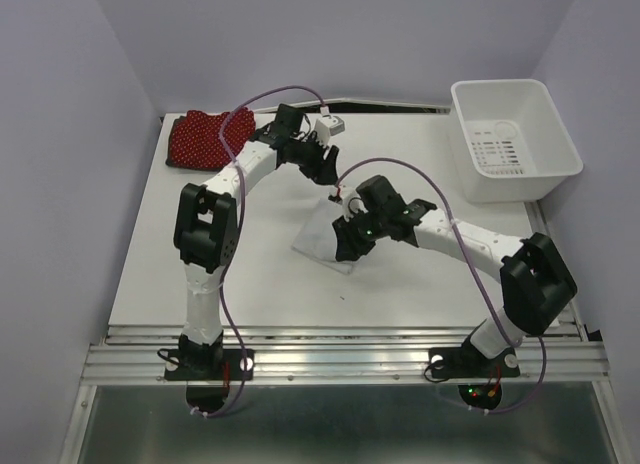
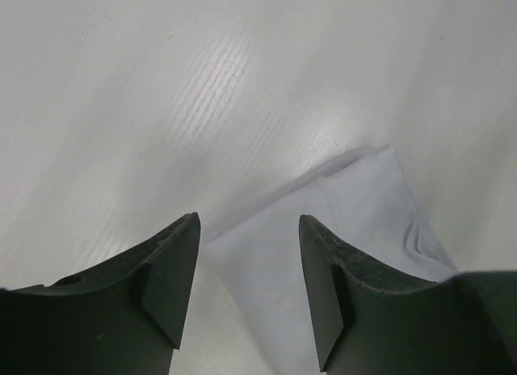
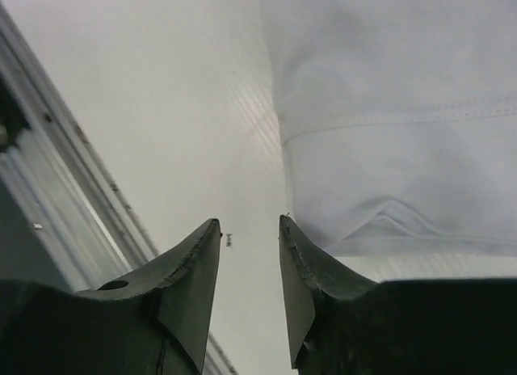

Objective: Fold and stack the skirts

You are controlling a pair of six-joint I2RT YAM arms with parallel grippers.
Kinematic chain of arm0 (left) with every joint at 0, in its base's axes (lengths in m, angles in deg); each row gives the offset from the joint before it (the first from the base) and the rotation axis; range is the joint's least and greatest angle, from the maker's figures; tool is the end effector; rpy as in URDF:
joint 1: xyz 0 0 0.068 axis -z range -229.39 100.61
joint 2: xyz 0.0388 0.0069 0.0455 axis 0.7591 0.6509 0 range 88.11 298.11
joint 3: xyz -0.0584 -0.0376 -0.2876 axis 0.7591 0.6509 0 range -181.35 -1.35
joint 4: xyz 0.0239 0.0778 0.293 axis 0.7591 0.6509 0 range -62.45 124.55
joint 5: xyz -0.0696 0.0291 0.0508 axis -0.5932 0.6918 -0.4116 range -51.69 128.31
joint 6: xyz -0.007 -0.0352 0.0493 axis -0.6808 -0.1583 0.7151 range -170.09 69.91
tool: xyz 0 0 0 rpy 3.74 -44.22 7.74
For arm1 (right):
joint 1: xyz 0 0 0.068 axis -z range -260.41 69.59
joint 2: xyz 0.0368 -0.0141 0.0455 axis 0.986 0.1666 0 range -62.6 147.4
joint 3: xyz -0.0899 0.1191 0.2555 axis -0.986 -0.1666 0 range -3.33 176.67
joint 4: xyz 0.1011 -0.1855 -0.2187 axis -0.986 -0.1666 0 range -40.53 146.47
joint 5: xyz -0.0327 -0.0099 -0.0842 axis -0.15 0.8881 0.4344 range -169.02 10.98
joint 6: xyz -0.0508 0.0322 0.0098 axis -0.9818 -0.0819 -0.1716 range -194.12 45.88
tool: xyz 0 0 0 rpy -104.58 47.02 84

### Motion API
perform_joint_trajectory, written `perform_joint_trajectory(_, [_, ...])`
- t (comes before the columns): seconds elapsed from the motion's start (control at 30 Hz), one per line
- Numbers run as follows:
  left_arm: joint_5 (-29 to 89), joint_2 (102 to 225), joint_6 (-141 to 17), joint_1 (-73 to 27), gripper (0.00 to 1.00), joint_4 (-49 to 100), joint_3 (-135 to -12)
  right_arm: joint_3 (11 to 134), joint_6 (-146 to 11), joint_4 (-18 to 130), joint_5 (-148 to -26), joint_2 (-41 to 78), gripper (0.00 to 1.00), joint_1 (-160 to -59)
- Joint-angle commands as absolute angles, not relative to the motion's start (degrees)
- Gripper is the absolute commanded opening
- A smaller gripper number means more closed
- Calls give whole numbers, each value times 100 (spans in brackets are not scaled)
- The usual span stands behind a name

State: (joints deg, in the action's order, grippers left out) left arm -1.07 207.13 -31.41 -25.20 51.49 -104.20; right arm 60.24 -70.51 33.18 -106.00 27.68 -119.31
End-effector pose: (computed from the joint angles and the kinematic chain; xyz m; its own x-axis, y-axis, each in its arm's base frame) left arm 0.4794 -0.2470 0.2716 -0.3136 0.4123 -0.8554 0.9076 0.3950 -0.1423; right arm 0.2836 0.2554 0.2367 -0.6446 -0.4480 -0.6196 -0.7474 0.5396 0.3875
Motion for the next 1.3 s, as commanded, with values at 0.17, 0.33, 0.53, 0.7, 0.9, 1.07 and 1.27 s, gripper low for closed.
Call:
perform_joint_trajectory(0.17, [-1100, 20404, -4147, -3462, 69, 4346, -9936, 5636, -8406, 4381, -8590, 2994, 41, -12401])
perform_joint_trajectory(0.33, [-1231, 20114, -4270, -3655, 71, 4214, -9549, 5574, -8738, 4628, -8403, 3240, 44, -12479])
perform_joint_trajectory(0.53, [-1311, 19921, -4385, -4007, 73, 4249, -9408, 5478, -9757, 4171, -8157, 3636, 41, -12656])
perform_joint_trajectory(0.7, [-1337, 19719, -4271, -4112, 73, 4504, -9408, 4389, -11566, 4574, -7507, 3032, 36, -12507])
perform_joint_trajectory(0.9, [-1364, 19165, -4358, -4148, 73, 4258, -8758, 4544, -14552, 5303, -8314, 2810, 36, -10586])
perform_joint_trajectory(1.07, [-1144, 18726, -4279, -4174, 73, 4039, -8319, 6130, -13717, 5359, -8979, 2898, 59, -10309])
perform_joint_trajectory(1.27, [-415, 18190, -4753, -4174, 99, 3239, -7783, 7840, -11335, 3592, -9660, 3152, 72, -10642])
